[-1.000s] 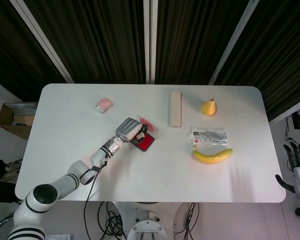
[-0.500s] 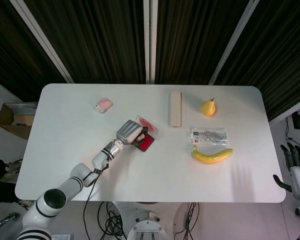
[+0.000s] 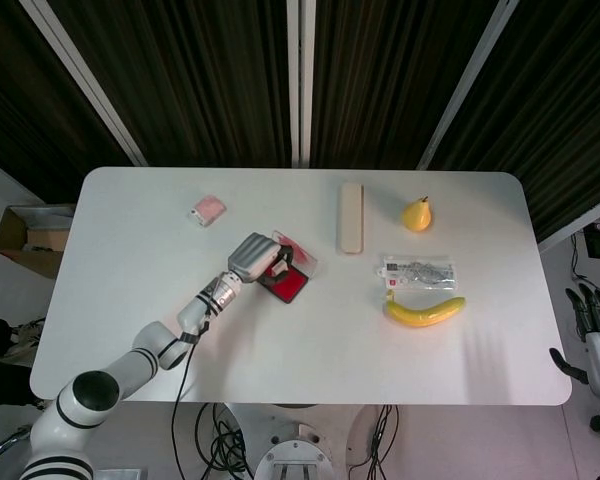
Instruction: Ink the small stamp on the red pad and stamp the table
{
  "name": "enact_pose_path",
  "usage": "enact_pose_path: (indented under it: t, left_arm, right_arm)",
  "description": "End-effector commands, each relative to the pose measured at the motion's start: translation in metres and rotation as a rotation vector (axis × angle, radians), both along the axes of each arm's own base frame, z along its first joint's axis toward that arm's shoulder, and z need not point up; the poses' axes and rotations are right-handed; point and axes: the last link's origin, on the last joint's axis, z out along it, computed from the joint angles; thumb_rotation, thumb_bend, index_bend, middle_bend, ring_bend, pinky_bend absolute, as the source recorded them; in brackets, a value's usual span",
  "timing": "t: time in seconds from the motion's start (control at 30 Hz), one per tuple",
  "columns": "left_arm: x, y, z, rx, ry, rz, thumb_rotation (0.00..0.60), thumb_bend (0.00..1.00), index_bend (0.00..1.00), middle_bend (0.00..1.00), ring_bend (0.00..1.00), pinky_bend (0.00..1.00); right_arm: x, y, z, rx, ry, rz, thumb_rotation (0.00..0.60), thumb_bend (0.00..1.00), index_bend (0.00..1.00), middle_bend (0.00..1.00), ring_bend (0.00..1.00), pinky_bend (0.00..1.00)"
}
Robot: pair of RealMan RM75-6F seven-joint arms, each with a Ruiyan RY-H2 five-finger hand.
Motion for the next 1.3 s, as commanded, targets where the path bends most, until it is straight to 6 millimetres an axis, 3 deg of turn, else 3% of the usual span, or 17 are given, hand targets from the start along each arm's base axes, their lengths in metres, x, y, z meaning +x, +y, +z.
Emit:
enact_pose_path:
  t: [0.03, 0.13, 0.23, 0.43, 0.63, 1.0, 1.3]
  left_arm:
    - [-0.016, -0.004, 0.052, 0.045, -0.089, -0.002, 0.600, 0.50, 0.65, 0.69, 1.00, 1.00]
    - [-0.037, -0.020, 0.081, 0.091, -0.079, 0.003, 0.600, 0.50, 0.65, 0.69, 0.99, 1.00]
    - [-0.068, -0.045, 0.095, 0.117, -0.007, 0.025, 0.600, 0.50, 0.65, 0.69, 0.99, 1.00]
    - [-0.126, -0.088, 0.105, 0.158, 0.059, 0.099, 0.600, 0.50, 0.65, 0.69, 1.00, 1.00]
    - [-0.163, -0.114, 0.100, 0.188, 0.089, 0.129, 0.600, 0.50, 0.65, 0.69, 1.00, 1.00]
    - [-0.184, -0.126, 0.075, 0.186, 0.107, 0.141, 0.600, 0.50, 0.64, 0.69, 1.00, 1.00]
    - [-0.190, -0.124, 0.070, 0.177, 0.095, 0.160, 0.600, 0.49, 0.64, 0.67, 1.00, 1.00]
  right_arm:
    - [0.000, -0.001, -0.001, 0.004, -0.002, 0.002, 0.600, 0.13, 0.00, 0.00, 0.00, 0.00]
    - [0.001, -0.002, -0.004, 0.015, -0.004, 0.008, 0.600, 0.13, 0.00, 0.00, 0.00, 0.00]
    - [0.002, -0.003, -0.008, 0.028, -0.003, 0.016, 0.600, 0.13, 0.00, 0.00, 0.00, 0.00]
    - [0.005, -0.003, -0.012, 0.041, -0.003, 0.023, 0.600, 0.13, 0.00, 0.00, 0.00, 0.00]
    - [0.008, -0.004, -0.013, 0.040, 0.006, 0.030, 0.600, 0.13, 0.00, 0.00, 0.00, 0.00]
    - [0.012, -0.003, -0.017, 0.044, 0.012, 0.022, 0.600, 0.13, 0.00, 0.00, 0.00, 0.00]
    - [0.009, -0.004, -0.016, 0.042, 0.015, 0.012, 0.600, 0.13, 0.00, 0.00, 0.00, 0.00]
